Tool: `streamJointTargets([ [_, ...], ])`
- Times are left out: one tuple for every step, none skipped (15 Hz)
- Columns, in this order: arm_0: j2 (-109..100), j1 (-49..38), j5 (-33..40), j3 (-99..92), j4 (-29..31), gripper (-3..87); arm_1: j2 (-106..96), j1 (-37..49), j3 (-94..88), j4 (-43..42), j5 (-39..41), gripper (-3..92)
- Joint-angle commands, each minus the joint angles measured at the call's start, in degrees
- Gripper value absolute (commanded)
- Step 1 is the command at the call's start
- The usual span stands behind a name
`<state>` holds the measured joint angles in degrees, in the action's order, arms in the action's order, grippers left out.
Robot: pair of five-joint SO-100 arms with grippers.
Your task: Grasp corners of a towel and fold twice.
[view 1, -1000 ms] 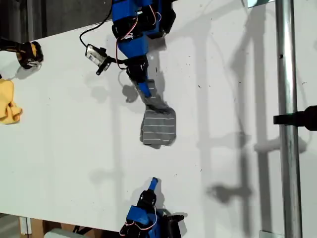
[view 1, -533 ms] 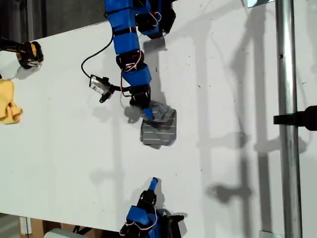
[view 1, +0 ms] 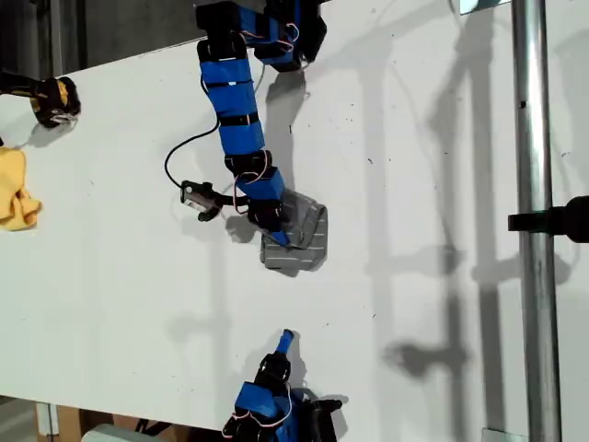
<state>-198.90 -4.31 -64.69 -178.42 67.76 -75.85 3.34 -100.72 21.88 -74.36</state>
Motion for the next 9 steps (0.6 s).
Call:
streamJointTargets([
  [-0.44,-0.53,0.18,0.0,0.35,-1.5,0.53,1.32,8.88,2.46,1.67,17.7],
  [-0.44,-0.44,0.09,0.0,0.35,-1.5,0.44,1.49,10.72,3.52,2.81,20.7],
  [-0.44,-0.35,0.0,0.0,0.35,-1.5,-0.88,1.32,11.69,3.6,3.78,20.4],
  [-0.44,-0.35,-0.09,0.0,0.35,-1.5,-2.64,1.05,12.74,3.96,4.83,20.1],
  [-0.44,-0.35,-0.09,0.0,0.35,-1.5,-4.48,0.79,13.71,4.31,5.54,20.1],
  [-0.44,-0.35,-0.18,0.09,0.35,-1.5,-6.33,0.53,14.94,4.83,5.98,19.4],
  [-0.44,-0.35,-0.26,0.09,0.35,-1.5,-8.79,0.35,15.91,5.19,7.47,16.4],
  [-0.44,-0.26,-0.53,0.09,0.35,-1.5,-12.04,0.26,16.26,6.15,8.44,13.8],
  [-0.44,-0.18,-0.7,0.09,0.09,-1.5,-16.52,0.26,16.26,8.79,9.76,13.7],
])
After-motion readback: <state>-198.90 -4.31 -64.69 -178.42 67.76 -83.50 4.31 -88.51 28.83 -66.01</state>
